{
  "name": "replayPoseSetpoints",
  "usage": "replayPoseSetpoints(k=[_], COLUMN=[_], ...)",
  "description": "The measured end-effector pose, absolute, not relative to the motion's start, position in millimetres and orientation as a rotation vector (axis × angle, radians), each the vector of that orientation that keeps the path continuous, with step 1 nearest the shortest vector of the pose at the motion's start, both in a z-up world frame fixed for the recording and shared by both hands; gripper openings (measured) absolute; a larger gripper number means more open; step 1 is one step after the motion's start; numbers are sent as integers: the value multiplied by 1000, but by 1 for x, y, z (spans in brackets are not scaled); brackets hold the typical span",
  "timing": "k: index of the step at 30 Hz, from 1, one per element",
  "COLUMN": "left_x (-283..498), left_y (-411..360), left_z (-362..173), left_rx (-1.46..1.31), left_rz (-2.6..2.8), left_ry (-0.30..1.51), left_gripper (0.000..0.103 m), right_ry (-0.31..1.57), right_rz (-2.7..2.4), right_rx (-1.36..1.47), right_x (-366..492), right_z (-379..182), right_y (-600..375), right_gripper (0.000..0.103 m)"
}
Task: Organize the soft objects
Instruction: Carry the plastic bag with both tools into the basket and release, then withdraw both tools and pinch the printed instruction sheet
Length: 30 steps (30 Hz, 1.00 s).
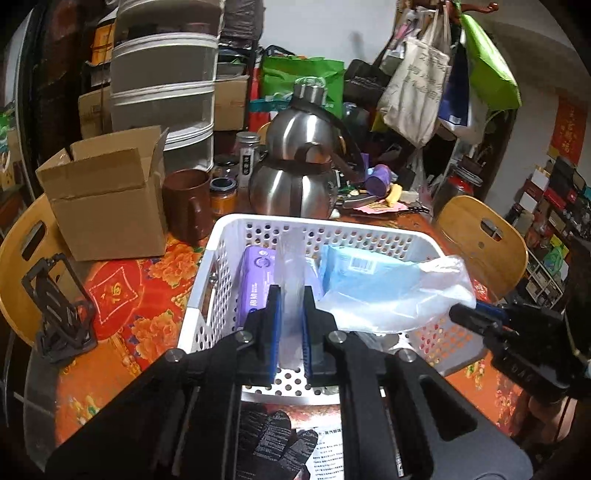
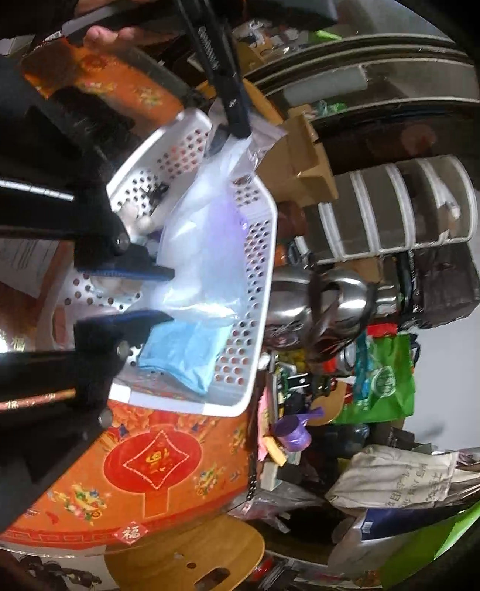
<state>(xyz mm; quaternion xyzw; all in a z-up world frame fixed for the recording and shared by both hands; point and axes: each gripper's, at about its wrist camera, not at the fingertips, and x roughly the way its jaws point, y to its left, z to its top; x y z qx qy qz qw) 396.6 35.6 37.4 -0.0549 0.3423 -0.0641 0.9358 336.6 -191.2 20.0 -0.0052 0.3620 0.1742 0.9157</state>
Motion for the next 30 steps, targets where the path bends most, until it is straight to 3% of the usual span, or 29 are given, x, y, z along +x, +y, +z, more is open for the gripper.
replayPoseSetpoints(k=[2,3,4,5,23,26,30], left_x=[398,398,398,398,331,301,263], left_y=[37,38,39,40,34,32,19], left_z=[32,29,26,24,12,-1,-33], left_rx=[-116,-116,-116,-112,-66,-71,-57], left_rz=[-117,-120,-123,-123,-120,-123,-156], left_ry=[706,715,728,727,700,724,774], left_gripper=[51,59,71,78,81,81,81], right_ry=[729,726,727,724,699,711,805], right_rz=[323,325,332,332,307,303,332], right_rx=[-26,-19,-4,3,41,50,96], right_x=[336,335,335,334,266,237,214], right_z=[17,16,15,15,10,-7,-46], right_y=[-192,-193,-196,-198,-222,-229,-233], right_gripper=[35,43,66,76,77,84,84])
